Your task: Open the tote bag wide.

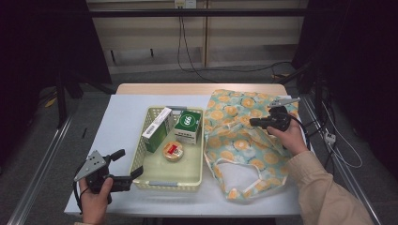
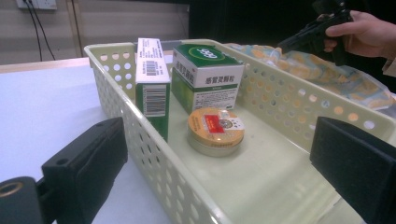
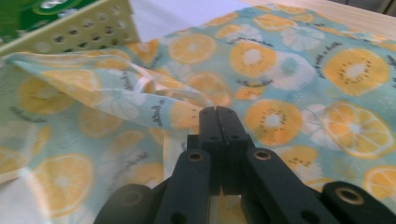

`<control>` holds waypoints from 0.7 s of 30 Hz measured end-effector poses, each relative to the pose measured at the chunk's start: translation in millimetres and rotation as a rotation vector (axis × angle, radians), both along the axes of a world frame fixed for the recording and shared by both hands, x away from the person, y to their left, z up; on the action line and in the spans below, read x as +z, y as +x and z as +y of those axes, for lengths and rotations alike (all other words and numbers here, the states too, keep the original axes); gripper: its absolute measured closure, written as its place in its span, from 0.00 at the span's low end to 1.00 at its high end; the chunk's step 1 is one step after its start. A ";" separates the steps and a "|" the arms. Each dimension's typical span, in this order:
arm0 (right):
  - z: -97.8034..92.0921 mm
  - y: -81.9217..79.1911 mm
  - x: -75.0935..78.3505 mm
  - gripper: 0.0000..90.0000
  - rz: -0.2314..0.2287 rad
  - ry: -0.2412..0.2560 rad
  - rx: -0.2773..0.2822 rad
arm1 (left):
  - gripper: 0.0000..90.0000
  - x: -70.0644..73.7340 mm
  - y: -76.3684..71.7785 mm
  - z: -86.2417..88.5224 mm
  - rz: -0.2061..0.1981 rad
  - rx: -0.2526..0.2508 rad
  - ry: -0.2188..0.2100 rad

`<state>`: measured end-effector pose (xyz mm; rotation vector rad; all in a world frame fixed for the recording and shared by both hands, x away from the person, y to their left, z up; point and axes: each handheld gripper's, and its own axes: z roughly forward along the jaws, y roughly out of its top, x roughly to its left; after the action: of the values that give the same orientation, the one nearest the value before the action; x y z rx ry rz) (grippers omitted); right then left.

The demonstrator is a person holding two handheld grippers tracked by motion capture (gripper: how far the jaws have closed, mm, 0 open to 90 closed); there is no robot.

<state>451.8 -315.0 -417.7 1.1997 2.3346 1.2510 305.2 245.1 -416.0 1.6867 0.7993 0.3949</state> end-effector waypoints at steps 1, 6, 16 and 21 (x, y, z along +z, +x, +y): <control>-0.4 2.4 -2.4 1.00 0.008 -0.004 -0.009 | 0.05 -0.1 0.1 -0.1 0.000 0.001 0.001; -0.7 10.8 -18.1 1.00 0.030 -0.056 -0.030 | 0.05 -0.4 0.4 -0.7 0.000 -0.004 0.006; 1.8 15.5 -34.7 0.99 0.054 -0.080 -0.037 | 0.05 -0.7 0.9 -0.8 0.001 -0.004 0.007; 4.2 13.1 -38.1 0.96 0.052 -0.096 -0.026 | 0.05 -0.5 0.7 -0.8 0.000 -0.004 0.006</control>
<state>464.9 -310.8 -455.7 1.2412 2.3788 1.0988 305.9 244.2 -416.5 1.6936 0.7959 0.3947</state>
